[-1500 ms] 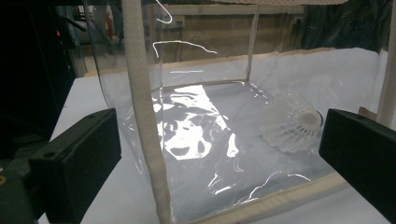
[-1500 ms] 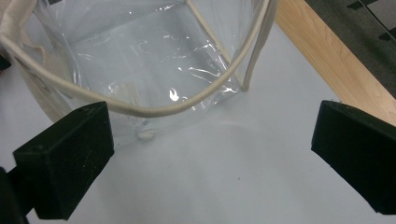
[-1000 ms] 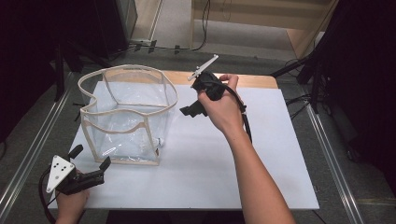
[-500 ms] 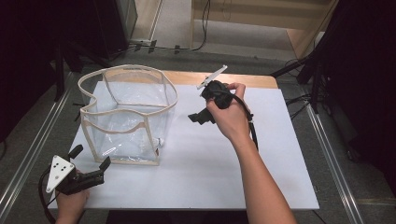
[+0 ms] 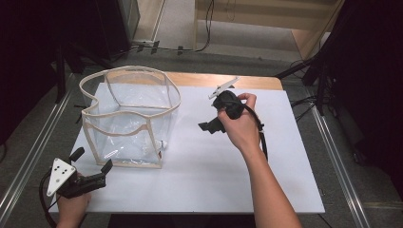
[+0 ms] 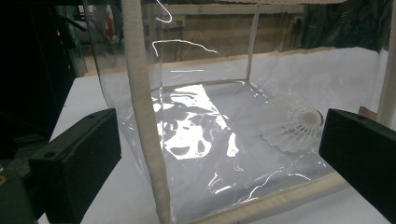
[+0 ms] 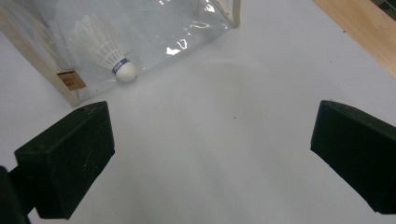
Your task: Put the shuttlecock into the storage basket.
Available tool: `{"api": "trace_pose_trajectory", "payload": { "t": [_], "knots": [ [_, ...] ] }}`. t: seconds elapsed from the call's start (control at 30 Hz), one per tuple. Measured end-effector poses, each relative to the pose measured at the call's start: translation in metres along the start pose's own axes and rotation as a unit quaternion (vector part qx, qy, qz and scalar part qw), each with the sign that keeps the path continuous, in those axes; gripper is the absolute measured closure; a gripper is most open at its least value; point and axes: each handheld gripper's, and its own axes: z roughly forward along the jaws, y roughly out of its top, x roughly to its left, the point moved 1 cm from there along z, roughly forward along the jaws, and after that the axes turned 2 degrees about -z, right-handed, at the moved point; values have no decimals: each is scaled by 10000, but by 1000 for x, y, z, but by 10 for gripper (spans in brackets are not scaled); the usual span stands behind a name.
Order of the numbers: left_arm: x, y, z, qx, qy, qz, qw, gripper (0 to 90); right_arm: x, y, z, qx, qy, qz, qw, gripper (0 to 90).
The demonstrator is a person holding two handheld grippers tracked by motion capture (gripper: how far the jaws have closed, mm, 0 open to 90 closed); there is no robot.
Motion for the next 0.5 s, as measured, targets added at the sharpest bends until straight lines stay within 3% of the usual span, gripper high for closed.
{"api": "trace_pose_trajectory", "payload": {
  "t": [0.5],
  "knots": [
    [0, 0, 0, 8, -1, 15, 10000, 0, -3, -33, 1, -30, -61, 187, 9998, 0]
  ]
}}
